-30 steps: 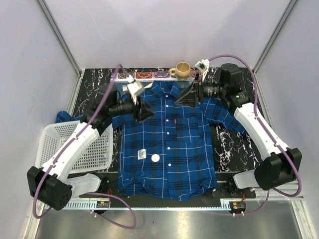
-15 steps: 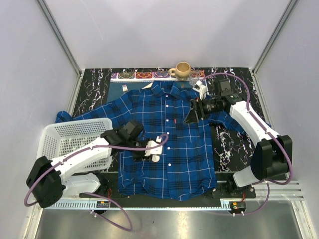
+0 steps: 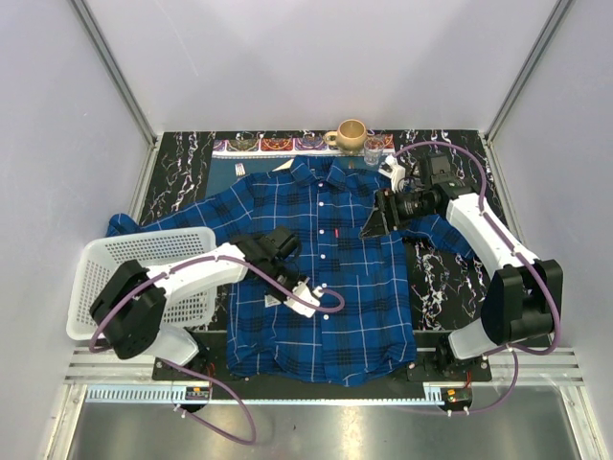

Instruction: Pin the brooch onto the clothing

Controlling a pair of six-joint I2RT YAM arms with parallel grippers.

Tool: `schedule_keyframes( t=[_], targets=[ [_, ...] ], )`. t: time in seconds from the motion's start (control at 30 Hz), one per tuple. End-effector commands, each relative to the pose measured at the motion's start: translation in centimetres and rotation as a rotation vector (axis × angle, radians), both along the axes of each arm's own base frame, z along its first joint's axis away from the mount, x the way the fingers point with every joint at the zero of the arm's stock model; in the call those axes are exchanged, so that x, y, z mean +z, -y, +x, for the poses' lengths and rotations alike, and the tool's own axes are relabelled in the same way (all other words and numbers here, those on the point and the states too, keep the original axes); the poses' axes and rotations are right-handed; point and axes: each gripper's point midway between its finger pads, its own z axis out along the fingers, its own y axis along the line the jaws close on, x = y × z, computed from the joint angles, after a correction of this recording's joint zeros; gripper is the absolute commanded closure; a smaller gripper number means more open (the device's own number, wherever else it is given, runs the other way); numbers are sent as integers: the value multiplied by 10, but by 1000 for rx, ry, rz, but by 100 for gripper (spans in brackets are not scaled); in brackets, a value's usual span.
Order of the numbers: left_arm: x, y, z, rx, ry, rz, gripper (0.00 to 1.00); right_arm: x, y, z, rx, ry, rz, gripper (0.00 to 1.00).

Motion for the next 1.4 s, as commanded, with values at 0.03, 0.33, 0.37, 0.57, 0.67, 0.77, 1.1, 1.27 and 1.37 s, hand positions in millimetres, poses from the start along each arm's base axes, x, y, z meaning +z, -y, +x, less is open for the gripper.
schedule_keyframes(
  t=[0.03,0.33,0.37,0.57,0.67,0.77,1.1,1.27,1.37],
  targets=[
    [5,17,1,-188,32,-37,78,8,6,-2,-4,15,19,23],
    [-6,20,4,-249,-1,12,76,7,13,-3,-25,-3,23,23],
    [-6,21,4,-257,-2,12,76,6,14,-3,-28,-6,23,23],
    [-15,16,-3,-295,-20,41,76,3,17,-1,-34,-22,24,23],
    [-18,16,-5,-293,-35,51,76,3,17,0,-34,-27,30,23],
    [-23,17,-5,-279,-54,67,77,3,17,2,-35,-32,35,23],
    [-33,18,2,-282,-48,95,81,2,18,-3,-37,-50,47,23],
    [-26,23,6,-286,-30,78,93,4,17,-5,-30,-48,53,23],
    [-5,32,12,-276,11,30,100,6,16,-6,-21,-46,67,24]
  ],
)
